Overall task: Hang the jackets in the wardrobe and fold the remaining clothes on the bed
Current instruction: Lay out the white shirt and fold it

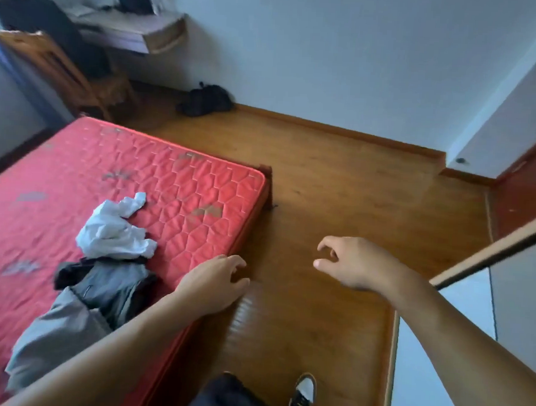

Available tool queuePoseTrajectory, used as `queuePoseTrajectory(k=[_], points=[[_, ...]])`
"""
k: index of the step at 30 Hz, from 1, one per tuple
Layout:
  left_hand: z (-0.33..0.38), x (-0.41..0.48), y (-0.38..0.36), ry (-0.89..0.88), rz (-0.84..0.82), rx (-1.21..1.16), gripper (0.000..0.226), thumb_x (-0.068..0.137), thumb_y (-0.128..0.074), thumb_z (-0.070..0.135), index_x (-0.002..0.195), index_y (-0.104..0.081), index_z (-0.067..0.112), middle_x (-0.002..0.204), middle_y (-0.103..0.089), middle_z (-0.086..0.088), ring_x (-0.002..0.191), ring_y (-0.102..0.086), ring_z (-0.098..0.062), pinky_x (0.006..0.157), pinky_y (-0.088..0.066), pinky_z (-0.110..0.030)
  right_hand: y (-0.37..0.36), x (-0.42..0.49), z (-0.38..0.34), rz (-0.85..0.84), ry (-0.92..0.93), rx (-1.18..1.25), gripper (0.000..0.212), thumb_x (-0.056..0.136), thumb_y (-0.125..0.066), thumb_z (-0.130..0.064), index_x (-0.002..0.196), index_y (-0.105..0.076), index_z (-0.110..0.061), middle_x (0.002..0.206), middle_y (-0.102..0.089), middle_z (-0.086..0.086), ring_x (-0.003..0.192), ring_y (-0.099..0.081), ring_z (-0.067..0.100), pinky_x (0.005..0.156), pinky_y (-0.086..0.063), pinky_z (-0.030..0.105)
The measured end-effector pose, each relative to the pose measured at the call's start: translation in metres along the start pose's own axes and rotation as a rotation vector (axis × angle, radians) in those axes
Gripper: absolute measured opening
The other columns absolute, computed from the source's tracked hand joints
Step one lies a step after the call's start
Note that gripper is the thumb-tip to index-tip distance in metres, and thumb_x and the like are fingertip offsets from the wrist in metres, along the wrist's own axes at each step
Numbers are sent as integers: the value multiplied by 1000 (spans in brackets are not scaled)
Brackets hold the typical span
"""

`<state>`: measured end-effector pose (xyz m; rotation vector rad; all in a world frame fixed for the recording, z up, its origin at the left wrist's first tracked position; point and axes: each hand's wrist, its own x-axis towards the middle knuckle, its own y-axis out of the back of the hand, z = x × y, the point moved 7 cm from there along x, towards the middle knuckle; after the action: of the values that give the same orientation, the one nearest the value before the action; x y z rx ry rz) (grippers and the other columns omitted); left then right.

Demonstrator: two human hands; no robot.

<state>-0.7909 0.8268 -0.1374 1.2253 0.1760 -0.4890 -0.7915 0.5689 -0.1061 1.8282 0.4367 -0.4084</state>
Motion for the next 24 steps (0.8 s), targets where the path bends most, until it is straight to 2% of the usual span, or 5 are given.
queuePoseTrajectory(k=[5, 9, 12, 17, 24], points=[[-60, -5, 16, 195, 79, -87, 48, 89, -54, 53, 131, -58, 31, 121, -65, 4, 112, -63, -20, 93, -51, -36, 3, 80, -76, -102, 203, -126, 48, 93, -53, -61, 133, -54, -35, 130, -64, -2, 116, -62, 21, 95, -51, 39], [-116, -9, 28, 338, 144, -159, 50, 90, -54, 51, 136, -56, 32, 123, -62, 3, 114, -61, -19, 96, -50, -36, -4, 134, -149, -170, 356, -212, 48, 93, -56, -58, 134, -55, -32, 131, -64, -3, 118, -61, 19, 95, -49, 35], [-163, -7, 34, 433, 198, -229, 46, 90, -54, 51, 132, -58, 33, 121, -62, 5, 112, -61, -17, 94, -50, -33, -12, 169, -206, -225, 447, -259, 49, 94, -57, -56, 134, -56, -28, 131, -64, 0, 119, -61, 20, 96, -48, 35], [-239, 14, 40, 553, 223, -335, 48, 89, -55, 48, 134, -58, 30, 122, -63, 3, 111, -61, -15, 97, -50, -34, -21, 230, -276, -282, 508, -329, 46, 95, -56, -53, 135, -55, -29, 133, -64, 3, 122, -59, 23, 103, -48, 42], [-314, 42, 50, 623, 206, -434, 40, 90, -57, 47, 126, -61, 29, 115, -63, 3, 108, -63, -16, 94, -51, -36, -34, 303, -346, -313, 557, -370, 44, 96, -55, -53, 131, -58, -27, 125, -68, 4, 115, -63, 24, 97, -51, 42]])
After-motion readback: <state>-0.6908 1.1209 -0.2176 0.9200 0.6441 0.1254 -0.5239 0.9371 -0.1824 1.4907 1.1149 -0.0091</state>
